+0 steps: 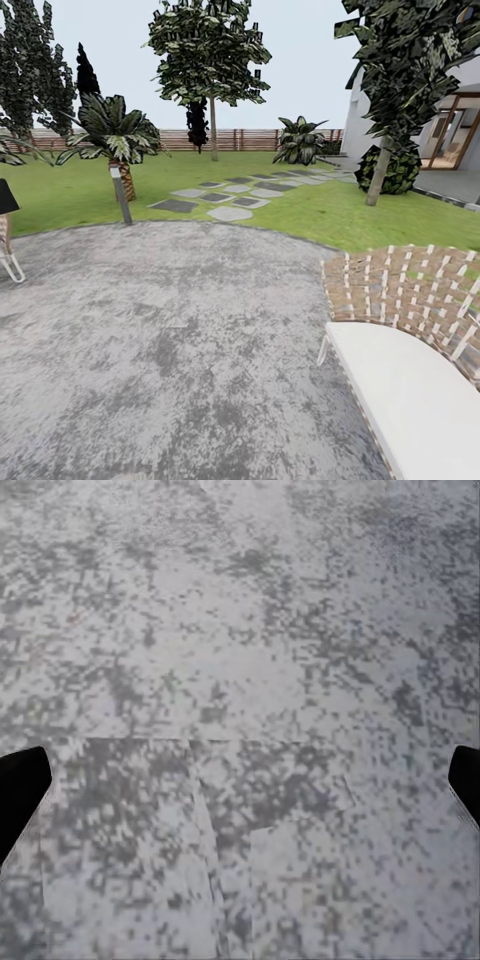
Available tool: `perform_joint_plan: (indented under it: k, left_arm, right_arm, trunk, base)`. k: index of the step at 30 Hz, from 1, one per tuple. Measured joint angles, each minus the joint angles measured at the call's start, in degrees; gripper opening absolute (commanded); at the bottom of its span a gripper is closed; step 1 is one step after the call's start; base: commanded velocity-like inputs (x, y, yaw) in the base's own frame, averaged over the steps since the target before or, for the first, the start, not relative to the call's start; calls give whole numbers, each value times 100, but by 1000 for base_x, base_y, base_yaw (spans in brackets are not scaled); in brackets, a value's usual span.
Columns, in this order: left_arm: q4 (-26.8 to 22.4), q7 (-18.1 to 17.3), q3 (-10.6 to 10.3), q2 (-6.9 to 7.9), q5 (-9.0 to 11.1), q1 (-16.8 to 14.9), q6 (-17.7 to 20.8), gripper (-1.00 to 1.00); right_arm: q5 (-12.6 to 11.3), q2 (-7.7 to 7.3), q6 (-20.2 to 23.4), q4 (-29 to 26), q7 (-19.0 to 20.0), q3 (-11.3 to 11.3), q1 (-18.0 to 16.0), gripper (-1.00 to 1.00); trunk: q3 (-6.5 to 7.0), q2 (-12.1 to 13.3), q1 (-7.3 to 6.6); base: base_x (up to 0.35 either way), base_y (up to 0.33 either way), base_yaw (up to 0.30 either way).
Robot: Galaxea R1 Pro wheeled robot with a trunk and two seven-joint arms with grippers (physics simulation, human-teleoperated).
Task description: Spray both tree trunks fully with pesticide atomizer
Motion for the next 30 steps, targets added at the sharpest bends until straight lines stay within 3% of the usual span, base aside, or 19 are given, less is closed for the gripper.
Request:
perform_joint_plan:
  k: [12, 30]
  left_arm:
    - [0, 0, 0, -1, 0, 0, 0, 100]
    - [0, 0, 1, -1, 0, 0, 0, 100]
  right_arm:
    - [1, 0, 0, 5, 3, 8, 0, 100]
    - [6, 0, 0, 3, 3, 8, 0, 100]
  trunk:
    - [0, 0, 0]
    - [0, 0, 0]
  base:
    - [339, 8, 0]
    - [339, 115, 0]
